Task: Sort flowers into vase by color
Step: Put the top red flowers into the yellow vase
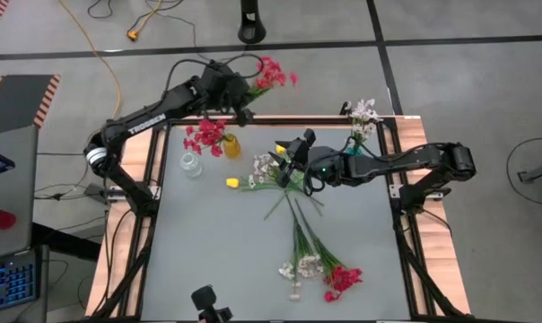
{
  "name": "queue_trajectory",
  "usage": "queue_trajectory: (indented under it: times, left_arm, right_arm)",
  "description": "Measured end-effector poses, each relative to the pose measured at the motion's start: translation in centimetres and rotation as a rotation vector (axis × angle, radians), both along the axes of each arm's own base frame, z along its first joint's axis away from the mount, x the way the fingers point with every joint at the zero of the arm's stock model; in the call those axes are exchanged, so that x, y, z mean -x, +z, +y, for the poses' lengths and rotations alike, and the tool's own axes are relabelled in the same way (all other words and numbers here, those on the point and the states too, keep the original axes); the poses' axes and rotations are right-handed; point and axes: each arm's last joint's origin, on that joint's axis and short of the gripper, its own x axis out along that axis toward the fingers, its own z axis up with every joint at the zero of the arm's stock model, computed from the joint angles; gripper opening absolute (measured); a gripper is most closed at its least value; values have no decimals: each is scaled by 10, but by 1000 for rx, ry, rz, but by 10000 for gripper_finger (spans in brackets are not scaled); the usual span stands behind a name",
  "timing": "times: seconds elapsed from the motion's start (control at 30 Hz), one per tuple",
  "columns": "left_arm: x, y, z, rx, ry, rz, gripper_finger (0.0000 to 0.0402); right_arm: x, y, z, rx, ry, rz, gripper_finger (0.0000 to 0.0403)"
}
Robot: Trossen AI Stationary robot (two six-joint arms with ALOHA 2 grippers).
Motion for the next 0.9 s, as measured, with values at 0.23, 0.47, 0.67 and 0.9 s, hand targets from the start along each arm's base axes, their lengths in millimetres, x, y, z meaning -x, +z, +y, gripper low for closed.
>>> queue_trajectory:
  times: [0.23, 0.47, 0.67, 0.9]
  left_arm:
    - [14, 13, -11, -15, 24, -87, 0]
    - [24, 6, -19, -61, 28, -212, 0]
    - [41, 9, -31, -92, 48, -254, 0]
    - [58, 9, -44, -163, 50, -420, 0]
  right_arm:
    - [0, 0, 0, 0, 0, 0, 203]
    - [0, 0, 0, 0, 0, 0, 203]
    - [0, 0, 0, 0, 0, 0, 203]
    - [0, 0, 0, 1, 0, 0, 203]
